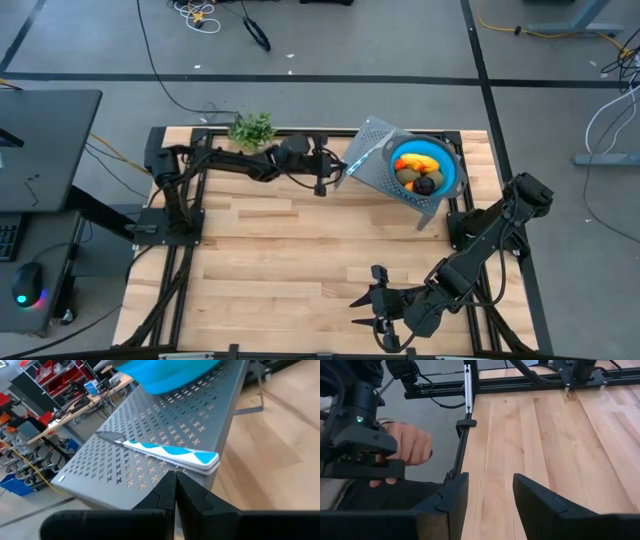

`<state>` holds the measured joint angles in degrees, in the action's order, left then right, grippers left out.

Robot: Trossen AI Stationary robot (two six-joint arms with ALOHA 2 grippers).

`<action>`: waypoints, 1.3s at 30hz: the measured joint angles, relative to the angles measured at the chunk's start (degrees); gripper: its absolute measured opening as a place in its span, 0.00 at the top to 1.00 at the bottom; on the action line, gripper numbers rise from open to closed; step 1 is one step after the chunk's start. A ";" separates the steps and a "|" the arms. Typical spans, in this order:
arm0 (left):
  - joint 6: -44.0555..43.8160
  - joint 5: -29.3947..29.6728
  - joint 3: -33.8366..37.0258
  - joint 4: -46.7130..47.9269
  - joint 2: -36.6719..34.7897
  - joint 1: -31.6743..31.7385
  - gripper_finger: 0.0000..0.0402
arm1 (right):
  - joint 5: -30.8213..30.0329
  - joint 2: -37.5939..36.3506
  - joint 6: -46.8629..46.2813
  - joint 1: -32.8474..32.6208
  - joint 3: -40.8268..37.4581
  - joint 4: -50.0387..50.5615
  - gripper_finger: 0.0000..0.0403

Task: Pick & Place Fruit
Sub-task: Put the knife on the shelf

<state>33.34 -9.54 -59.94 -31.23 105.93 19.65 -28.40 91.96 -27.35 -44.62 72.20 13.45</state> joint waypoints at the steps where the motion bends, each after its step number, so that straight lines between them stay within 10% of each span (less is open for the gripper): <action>1: 0.00 0.23 0.00 -0.01 0.00 -0.26 0.96 | 0.00 0.00 -0.01 0.00 0.00 0.00 0.59; 39: 2.25 5.62 0.20 -0.23 -1.05 -6.24 0.98 | 0.01 0.00 -0.20 0.00 0.00 0.44 0.59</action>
<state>35.59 -3.92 -59.75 -31.46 104.88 13.41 -28.39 91.96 -27.55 -44.62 72.20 13.89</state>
